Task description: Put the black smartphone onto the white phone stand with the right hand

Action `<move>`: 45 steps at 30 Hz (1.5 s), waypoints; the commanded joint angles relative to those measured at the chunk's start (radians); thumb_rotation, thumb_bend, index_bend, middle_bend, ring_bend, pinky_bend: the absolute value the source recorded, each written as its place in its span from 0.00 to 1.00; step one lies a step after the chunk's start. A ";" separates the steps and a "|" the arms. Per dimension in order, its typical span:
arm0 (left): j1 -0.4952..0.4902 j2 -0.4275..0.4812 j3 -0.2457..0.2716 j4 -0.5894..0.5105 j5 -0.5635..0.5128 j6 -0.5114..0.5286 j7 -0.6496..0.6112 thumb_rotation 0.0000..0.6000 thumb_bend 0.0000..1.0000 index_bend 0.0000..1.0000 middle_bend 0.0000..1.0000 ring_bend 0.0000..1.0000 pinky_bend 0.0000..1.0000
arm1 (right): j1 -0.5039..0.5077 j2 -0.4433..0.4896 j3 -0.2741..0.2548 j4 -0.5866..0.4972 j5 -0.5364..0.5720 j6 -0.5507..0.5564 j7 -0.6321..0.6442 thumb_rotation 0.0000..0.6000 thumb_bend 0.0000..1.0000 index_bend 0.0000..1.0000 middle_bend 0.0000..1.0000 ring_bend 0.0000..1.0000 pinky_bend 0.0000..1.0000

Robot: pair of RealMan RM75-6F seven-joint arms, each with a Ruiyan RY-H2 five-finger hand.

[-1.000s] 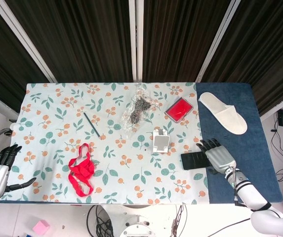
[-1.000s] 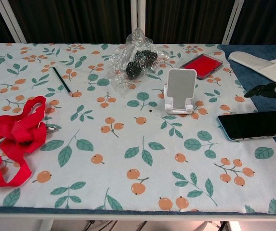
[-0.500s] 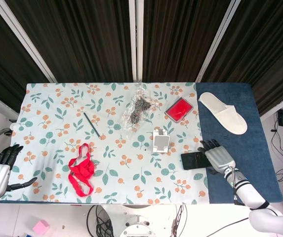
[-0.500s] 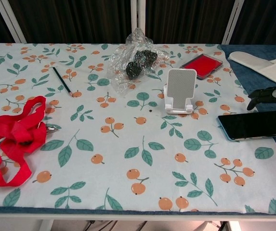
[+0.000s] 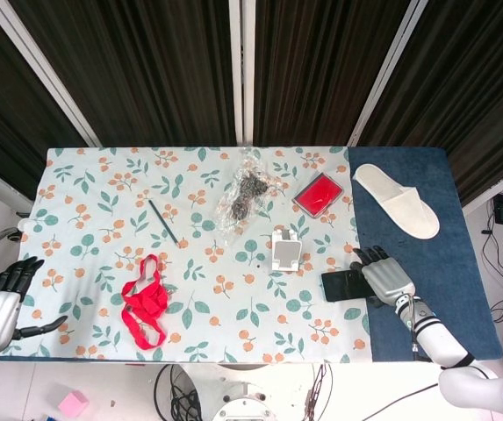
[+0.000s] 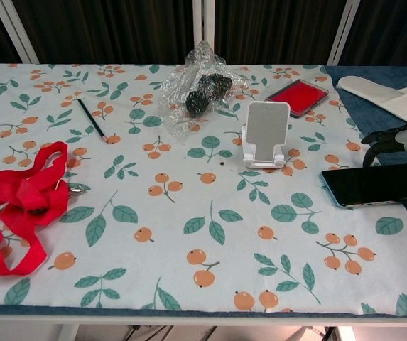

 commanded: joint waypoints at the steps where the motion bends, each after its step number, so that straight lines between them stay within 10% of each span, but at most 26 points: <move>1: -0.002 -0.001 0.000 0.000 0.000 -0.003 -0.001 0.43 0.05 0.10 0.08 0.08 0.20 | 0.004 0.000 -0.004 -0.002 0.005 0.000 -0.002 1.00 0.15 0.27 0.00 0.00 0.00; 16: 0.002 -0.004 0.002 0.008 -0.001 0.001 -0.009 0.43 0.05 0.10 0.08 0.08 0.20 | -0.023 -0.002 -0.009 0.007 -0.074 0.083 0.073 1.00 0.18 0.62 0.00 0.00 0.00; 26: 0.002 -0.008 0.005 0.015 0.001 -0.001 -0.023 0.44 0.05 0.10 0.08 0.08 0.20 | -0.036 0.001 -0.011 0.014 -0.107 0.107 0.104 1.00 0.29 0.66 0.27 0.25 0.27; 45: 0.010 0.001 0.004 0.014 0.007 0.017 -0.032 0.47 0.05 0.10 0.08 0.08 0.20 | -0.072 0.104 0.059 -0.050 -0.340 0.391 0.052 1.00 0.33 0.68 0.44 0.42 0.24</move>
